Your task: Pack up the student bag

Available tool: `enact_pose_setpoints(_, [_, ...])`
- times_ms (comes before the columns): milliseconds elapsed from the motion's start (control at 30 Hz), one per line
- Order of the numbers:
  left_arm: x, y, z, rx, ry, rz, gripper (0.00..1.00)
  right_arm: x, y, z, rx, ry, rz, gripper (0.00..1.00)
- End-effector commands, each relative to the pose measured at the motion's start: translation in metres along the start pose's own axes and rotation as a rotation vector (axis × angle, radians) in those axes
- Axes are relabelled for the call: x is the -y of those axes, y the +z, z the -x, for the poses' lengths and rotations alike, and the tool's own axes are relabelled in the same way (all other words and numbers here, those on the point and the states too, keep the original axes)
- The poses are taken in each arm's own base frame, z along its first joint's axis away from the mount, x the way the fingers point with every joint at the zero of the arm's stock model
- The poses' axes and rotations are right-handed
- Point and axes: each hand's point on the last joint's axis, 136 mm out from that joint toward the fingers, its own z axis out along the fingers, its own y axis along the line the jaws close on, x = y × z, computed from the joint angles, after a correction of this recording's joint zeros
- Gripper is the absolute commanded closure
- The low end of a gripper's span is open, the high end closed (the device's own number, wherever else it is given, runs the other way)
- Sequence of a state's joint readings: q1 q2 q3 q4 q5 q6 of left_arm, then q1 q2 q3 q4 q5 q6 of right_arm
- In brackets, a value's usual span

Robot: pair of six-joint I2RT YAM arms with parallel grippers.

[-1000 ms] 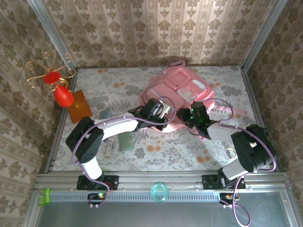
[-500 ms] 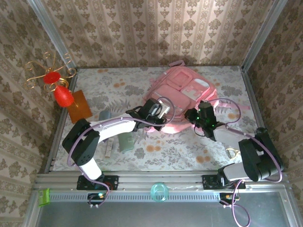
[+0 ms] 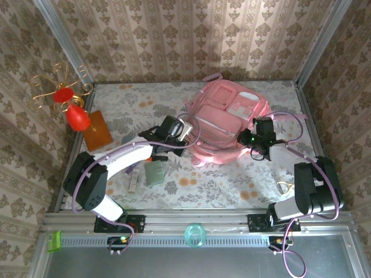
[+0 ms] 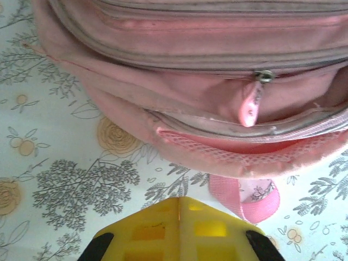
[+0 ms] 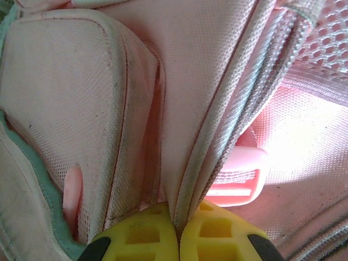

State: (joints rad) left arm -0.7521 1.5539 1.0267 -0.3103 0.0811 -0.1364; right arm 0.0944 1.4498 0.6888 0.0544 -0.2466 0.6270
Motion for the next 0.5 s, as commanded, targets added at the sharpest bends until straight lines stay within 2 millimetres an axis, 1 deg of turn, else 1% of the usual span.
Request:
enact_pose_setpoints(0, [0.008,0.007,-0.006,-0.017,0.009,-0.042,1.0,-0.009,0.001,0.01,-0.005,-0.048,0.021,1.0])
enact_pose_setpoints(67, [0.018,0.004,0.005,0.02,-0.006,-0.105,1.0,-0.009,0.002,0.008,-0.007,-0.048,0.028,1.0])
enact_pose_setpoints(100, [0.023,0.002,0.011,0.038,-0.016,-0.141,0.89,-0.009,0.002,0.008,-0.007,-0.048,0.029,1.0])
enact_pose_setpoints(133, [0.026,0.001,0.017,0.05,-0.021,-0.162,0.81,-0.008,0.002,0.007,-0.007,-0.047,0.027,1.0])
enact_pose_setpoints(200, [0.032,0.001,0.025,0.066,-0.017,-0.198,0.69,-0.008,0.004,0.006,-0.011,-0.046,0.03,1.0])
enact_pose_setpoints(233, [0.034,0.003,0.029,0.067,-0.014,-0.205,0.66,-0.007,0.005,0.005,-0.016,-0.042,0.03,1.0])
enact_pose_setpoints(333, [0.036,0.011,0.034,0.044,0.012,-0.206,0.59,-0.007,0.007,0.004,-0.018,-0.031,0.038,1.0])
enact_pose_setpoints(467, [0.033,0.027,0.037,-0.007,0.04,-0.177,0.58,-0.008,0.007,0.004,-0.019,-0.031,0.042,1.0])
